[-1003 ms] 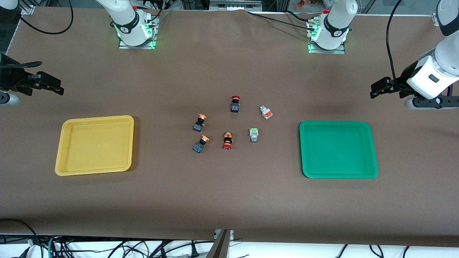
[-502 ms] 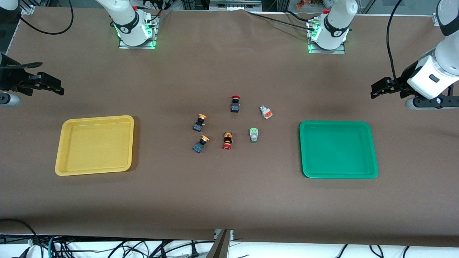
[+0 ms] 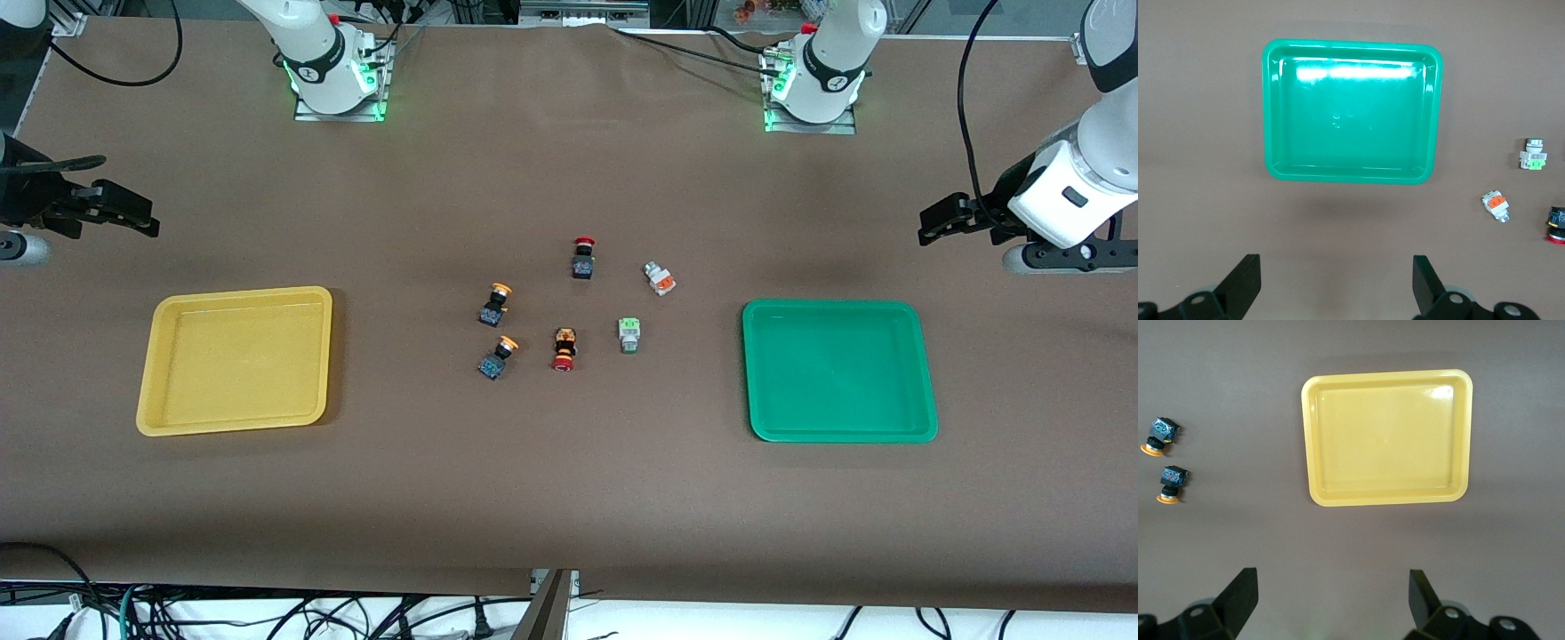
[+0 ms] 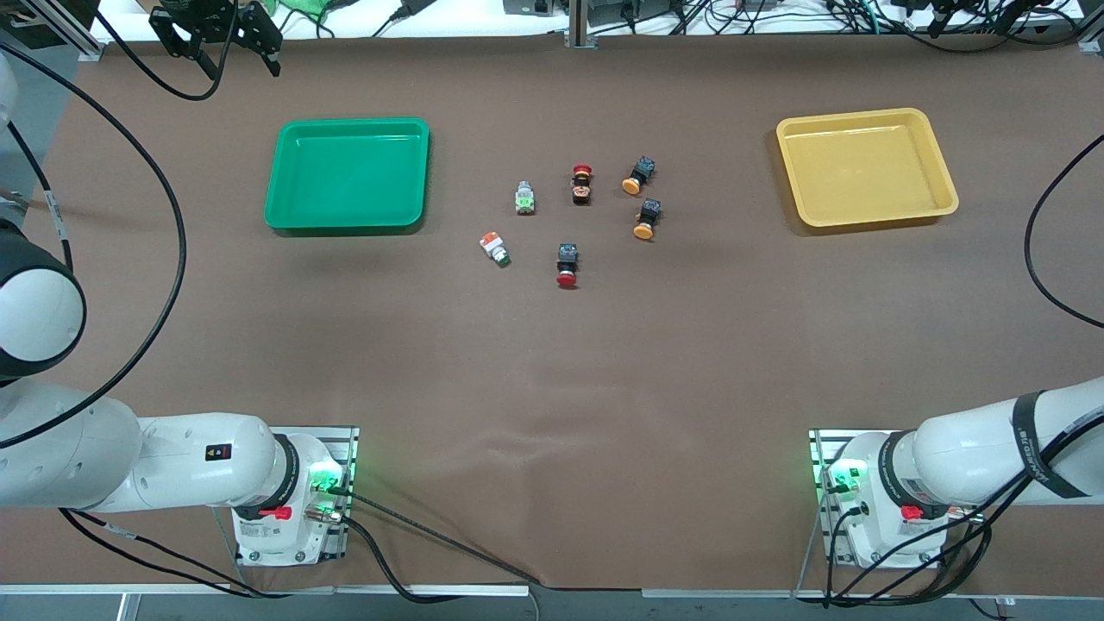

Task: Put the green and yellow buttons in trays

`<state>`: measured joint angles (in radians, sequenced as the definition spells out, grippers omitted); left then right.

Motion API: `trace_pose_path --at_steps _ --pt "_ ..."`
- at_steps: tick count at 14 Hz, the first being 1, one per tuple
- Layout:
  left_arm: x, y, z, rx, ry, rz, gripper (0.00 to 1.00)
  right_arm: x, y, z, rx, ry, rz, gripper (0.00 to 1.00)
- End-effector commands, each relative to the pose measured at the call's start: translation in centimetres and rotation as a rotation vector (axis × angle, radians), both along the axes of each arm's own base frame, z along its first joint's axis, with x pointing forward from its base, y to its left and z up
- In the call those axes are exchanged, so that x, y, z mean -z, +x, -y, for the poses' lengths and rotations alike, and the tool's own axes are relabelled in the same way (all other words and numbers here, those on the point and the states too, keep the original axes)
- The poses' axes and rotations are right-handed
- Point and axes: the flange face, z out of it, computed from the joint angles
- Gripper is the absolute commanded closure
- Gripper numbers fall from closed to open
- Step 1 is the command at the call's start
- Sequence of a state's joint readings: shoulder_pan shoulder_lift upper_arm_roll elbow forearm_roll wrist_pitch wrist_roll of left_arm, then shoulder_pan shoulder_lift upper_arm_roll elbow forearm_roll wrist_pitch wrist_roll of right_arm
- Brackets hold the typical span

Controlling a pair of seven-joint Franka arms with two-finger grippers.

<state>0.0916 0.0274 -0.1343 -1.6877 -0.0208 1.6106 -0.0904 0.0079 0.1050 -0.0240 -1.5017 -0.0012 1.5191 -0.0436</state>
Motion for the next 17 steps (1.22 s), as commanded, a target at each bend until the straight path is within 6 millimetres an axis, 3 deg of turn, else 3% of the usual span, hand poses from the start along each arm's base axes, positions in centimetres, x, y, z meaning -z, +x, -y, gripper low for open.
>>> trace_pose_path --at_steps 1,17 --pt "-0.06 0.33 -0.06 0.016 0.01 0.004 0.0 -0.27 0.31 0.36 0.003 0.002 0.003 0.0" --pt "0.25 0.44 -0.15 0.013 0.01 -0.001 0.0 0.29 0.87 -0.32 0.002 0.008 0.025 0.0"
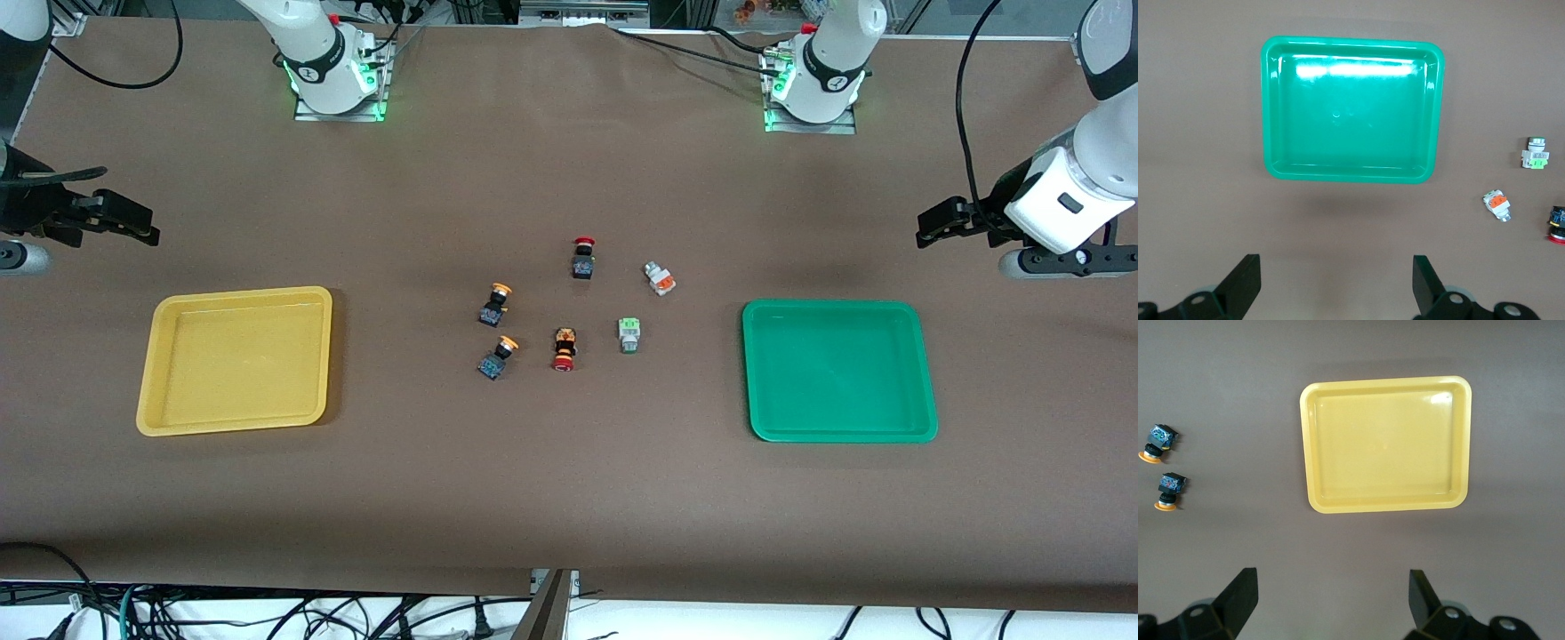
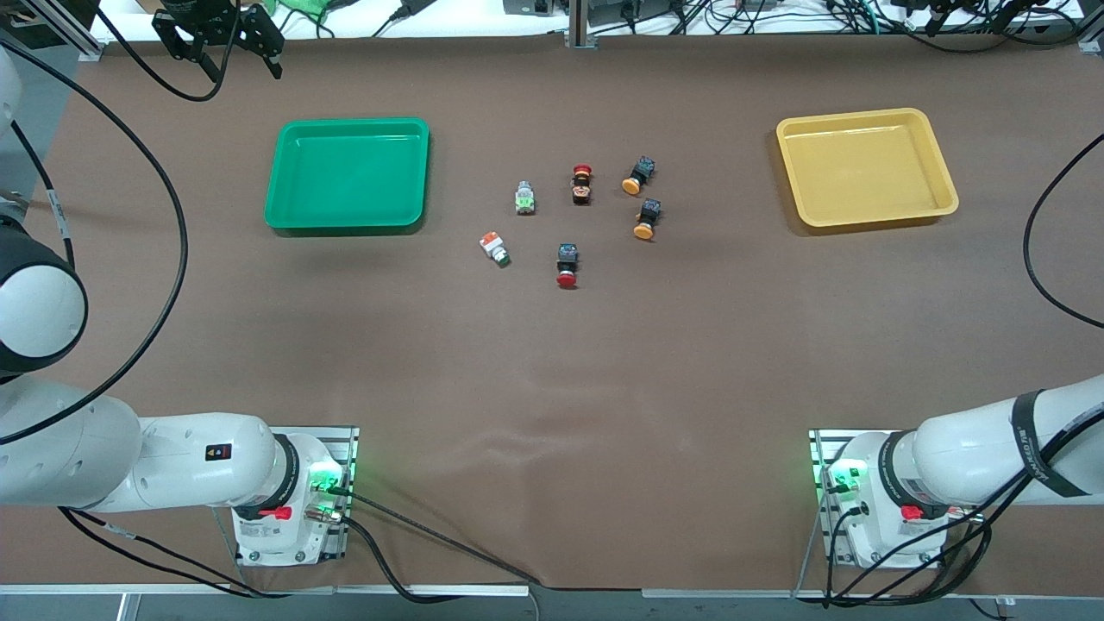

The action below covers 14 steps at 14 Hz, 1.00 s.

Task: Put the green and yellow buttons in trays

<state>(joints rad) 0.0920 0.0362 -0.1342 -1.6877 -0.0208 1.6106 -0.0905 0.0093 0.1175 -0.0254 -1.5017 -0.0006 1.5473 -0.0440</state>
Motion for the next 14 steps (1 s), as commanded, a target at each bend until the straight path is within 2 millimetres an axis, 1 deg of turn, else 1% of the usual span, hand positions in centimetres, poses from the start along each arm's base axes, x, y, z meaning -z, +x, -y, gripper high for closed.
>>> trace_pose_path --at_steps 1,4,5,7,8,10,11,12,13,14 --pt "-0.2 0.2 -0.1 0.012 0.011 0.007 0.0 -0.2 0.2 -0.4 0.002 0.008 0.011 0.0" --pt "-0.2 0.3 -0.1 0.012 0.011 0.007 0.0 0.2 0.6 -0.4 0.002 0.008 0.017 0.0" --pt "-0.1 0.3 0.0 0.013 0.011 0.005 0.0 1.2 1.1 -0.4 0.002 0.007 0.0 0.0" --pt "-0.1 0.3 0.2 0.013 0.011 0.005 0.0 2.2 1.6 -0.6 -0.001 0.009 -0.005 0.0" --pt "-0.1 0.3 0.3 0.012 0.011 0.005 0.0 3.5 2.2 -0.7 -0.009 0.011 -0.024 0.0" --pt "-0.1 0.3 0.2 0.011 0.013 0.005 0.0 5.5 2.9 -1.3 -0.02 0.025 -0.057 0.0" --pt "-0.1 0.3 0.2 0.009 0.011 0.007 0.0 5.6 2.9 -2.0 -0.029 0.026 -0.057 0.0" --pt "-0.1 0.3 0.3 0.009 0.01 0.005 0.0 7.0 3.6 -3.4 -0.036 0.025 -0.062 0.0" --pt "-0.1 0.3 0.3 0.009 0.01 0.005 0.0 9.2 4.8 -5.0 -0.042 0.035 -0.057 0.0" --pt "-0.1 0.3 0.3 0.007 0.01 0.005 0.0 10.8 5.5 -7.5 -0.015 0.044 -0.045 0.0"
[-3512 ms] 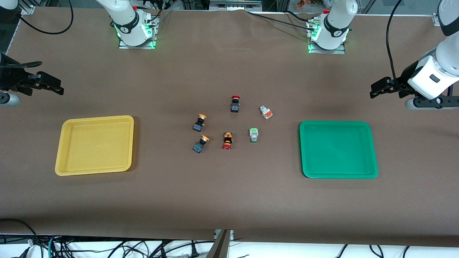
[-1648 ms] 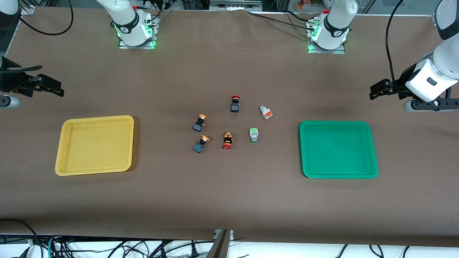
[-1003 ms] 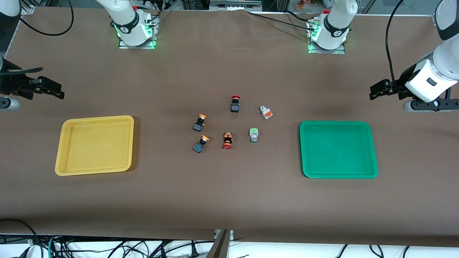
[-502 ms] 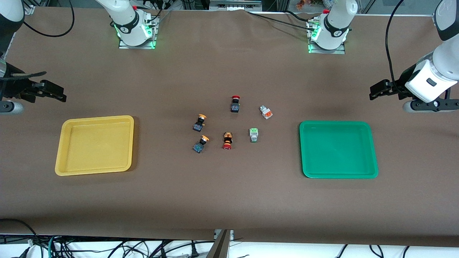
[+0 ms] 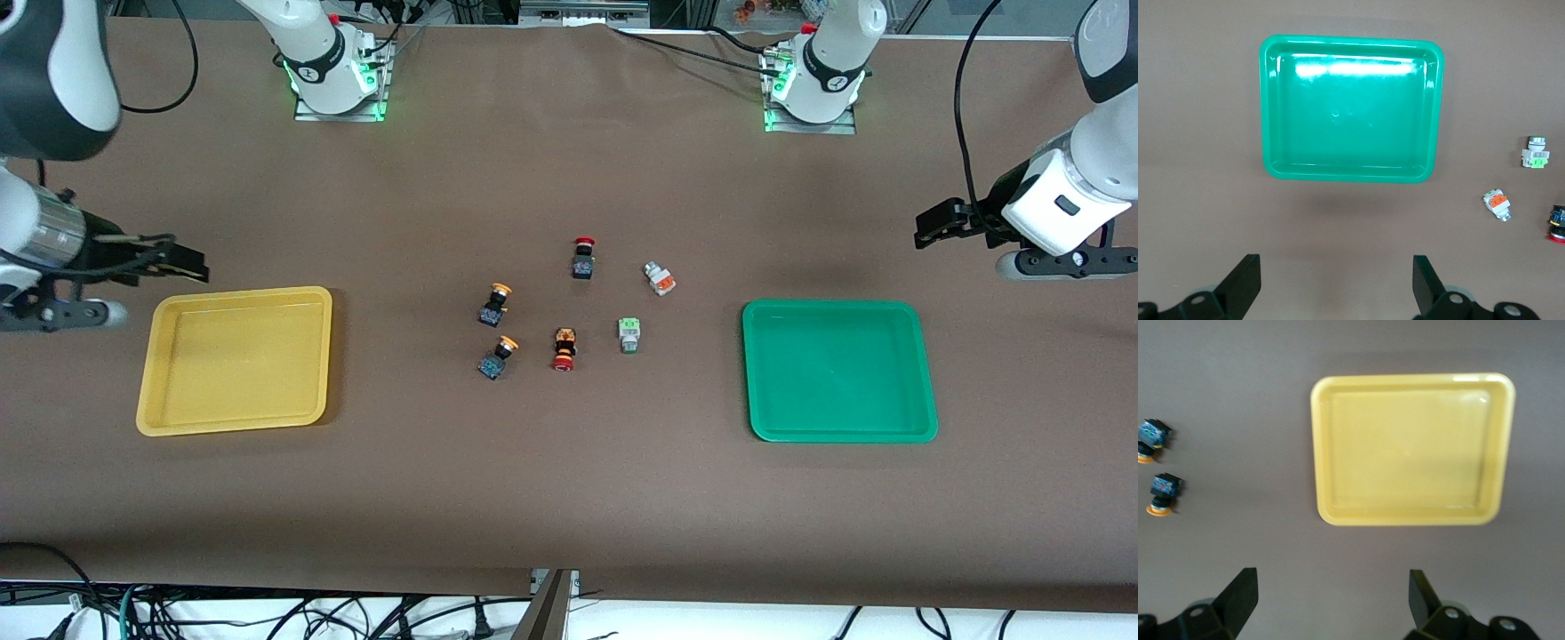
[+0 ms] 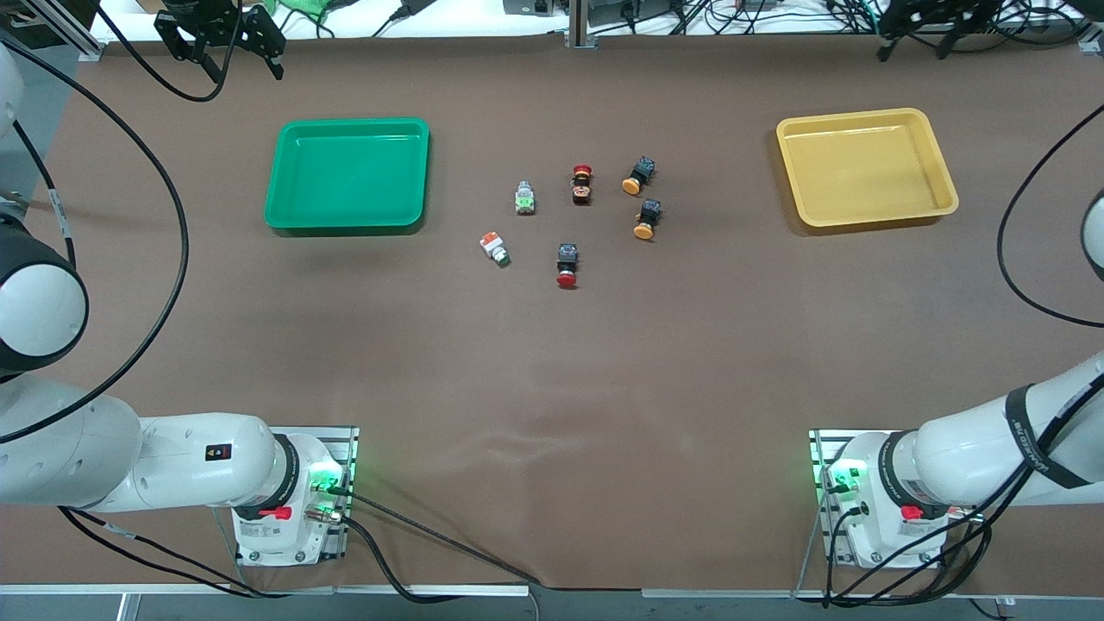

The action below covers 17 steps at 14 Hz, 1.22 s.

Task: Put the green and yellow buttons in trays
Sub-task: 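Reach the right gripper down and grasp a yellow-based blue button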

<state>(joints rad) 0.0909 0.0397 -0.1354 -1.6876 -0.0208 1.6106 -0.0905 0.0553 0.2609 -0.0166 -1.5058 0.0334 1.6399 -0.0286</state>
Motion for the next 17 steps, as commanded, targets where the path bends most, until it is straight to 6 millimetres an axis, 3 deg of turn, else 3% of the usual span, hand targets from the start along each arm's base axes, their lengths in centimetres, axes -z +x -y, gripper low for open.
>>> trace_pose_path --at_steps 1,3,6,8,10,11,13,15,17 --pt "-0.3 0.2 0.6 0.011 0.01 0.008 0.0 4.4 2.0 -6.1 0.061 0.006 0.012 0.0" --pt "-0.4 0.3 0.6 0.016 0.014 0.013 0.0 7.9 2.3 -11.5 0.093 -0.005 0.013 0.0" --pt "-1.1 0.8 1.8 0.034 0.002 0.034 0.0 13.0 1.0 -19.6 0.197 -0.026 0.024 0.0" --pt "-1.9 0.8 2.2 0.059 0.014 0.051 0.0 17.0 -1.7 -26.2 0.277 -0.045 0.029 0.0" --pt "-3.5 1.0 3.1 0.071 0.012 0.08 0.0 21.2 -4.8 -31.0 0.359 -0.047 0.054 0.0" --pt "-3.7 1.1 3.0 0.068 0.011 0.08 0.0 22.9 -6.3 -32.5 0.358 -0.05 0.056 0.0" --pt "-3.6 1.2 3.2 0.071 0.011 0.074 0.0 25.6 -8.4 -33.3 0.345 -0.07 0.037 0.0" --pt "-2.8 1.4 3.4 0.076 0.008 0.054 0.0 28.6 -10.2 -32.6 0.359 -0.067 0.048 0.0" --pt "-2.4 1.2 3.4 0.077 0.008 0.03 0.0 30.5 -11.7 -32.6 0.362 -0.05 0.061 0.0"
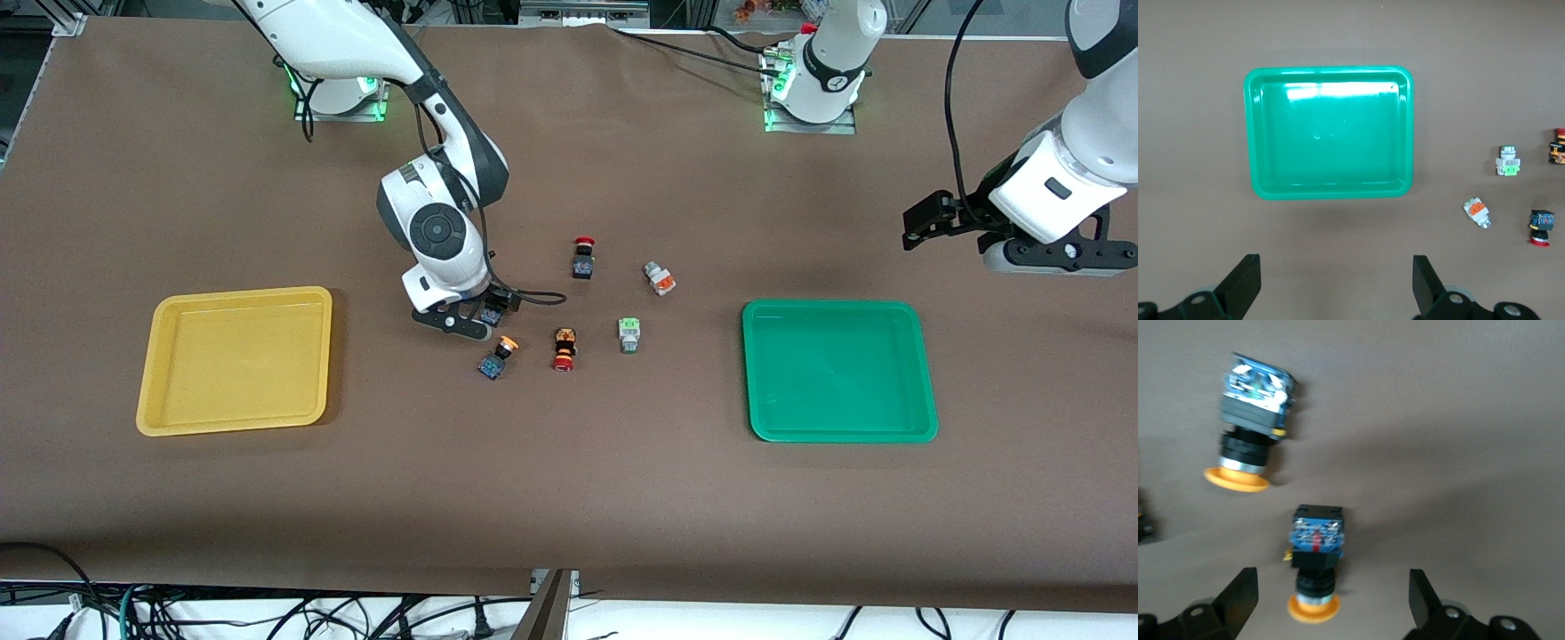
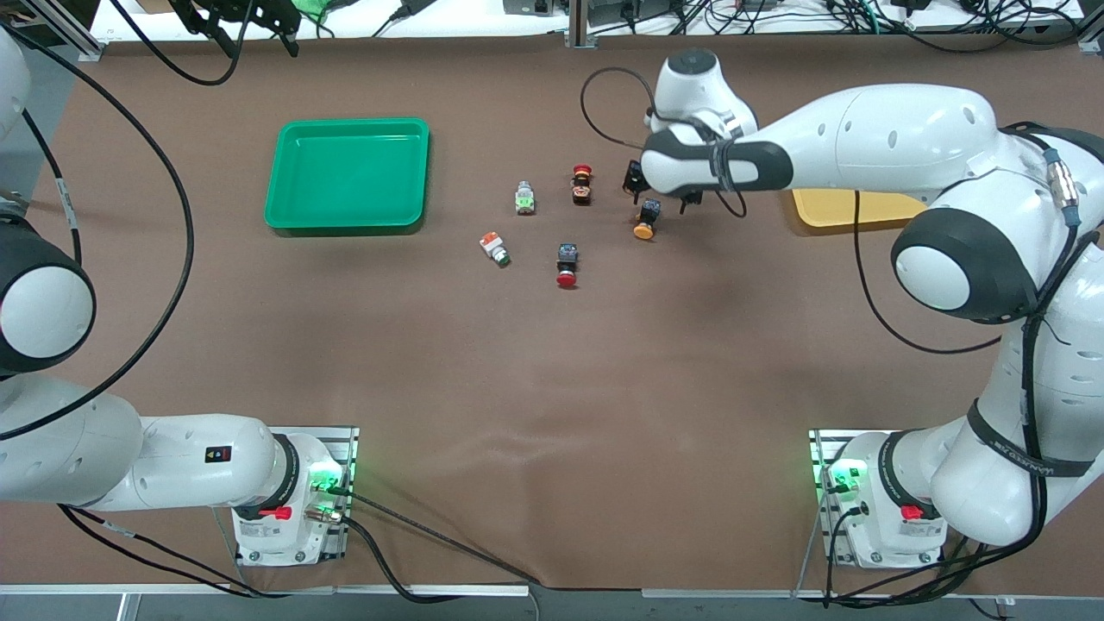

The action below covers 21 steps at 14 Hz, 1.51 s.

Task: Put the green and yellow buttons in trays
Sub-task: 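Reach the right gripper down and grasp a yellow-based blue button, then carry the button to the yellow tray while the left gripper reaches the white button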

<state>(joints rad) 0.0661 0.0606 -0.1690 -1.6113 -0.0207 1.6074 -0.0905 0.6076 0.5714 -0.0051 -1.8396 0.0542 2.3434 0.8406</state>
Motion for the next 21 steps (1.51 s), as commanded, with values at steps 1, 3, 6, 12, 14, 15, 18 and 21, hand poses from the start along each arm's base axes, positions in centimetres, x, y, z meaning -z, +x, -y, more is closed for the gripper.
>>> trace_pose_path --at_steps 1,3,6,12,14,15,18,21 --pt "0.1 0.4 0.2 0.021 0.018 -0.027 0.0 1.6 -1.7 0.7 0.051 0.01 0.011 0.0" --pt "0.7 0.5 1.2 0.037 0.014 -0.039 0.0 1.7 -2.4 -0.6 0.047 0.016 0.015 0.0" --pt "2.9 1.0 0.9 0.033 0.01 -0.079 0.0 2.7 -2.3 -0.9 0.063 0.027 0.035 0.0" --pt "10.8 2.7 4.8 -0.084 -0.057 -0.181 0.0 2.5 -1.6 -1.0 0.051 0.039 0.052 0.57" --pt "15.2 3.5 7.0 -0.149 -0.061 -0.19 0.0 2.1 -1.1 -1.0 0.046 0.044 0.062 1.0" --pt "16.7 3.2 8.4 -0.171 -0.056 -0.195 0.0 1.9 -0.9 -1.0 0.048 0.044 0.065 1.0" --pt "19.7 1.4 13.5 -0.274 -0.011 -0.222 0.0 0.2 1.9 1.5 0.046 0.059 0.095 1.0" --pt "23.3 -1.4 16.3 -0.358 0.042 -0.244 0.0 -3.3 6.1 9.3 -0.049 0.036 0.069 1.0"
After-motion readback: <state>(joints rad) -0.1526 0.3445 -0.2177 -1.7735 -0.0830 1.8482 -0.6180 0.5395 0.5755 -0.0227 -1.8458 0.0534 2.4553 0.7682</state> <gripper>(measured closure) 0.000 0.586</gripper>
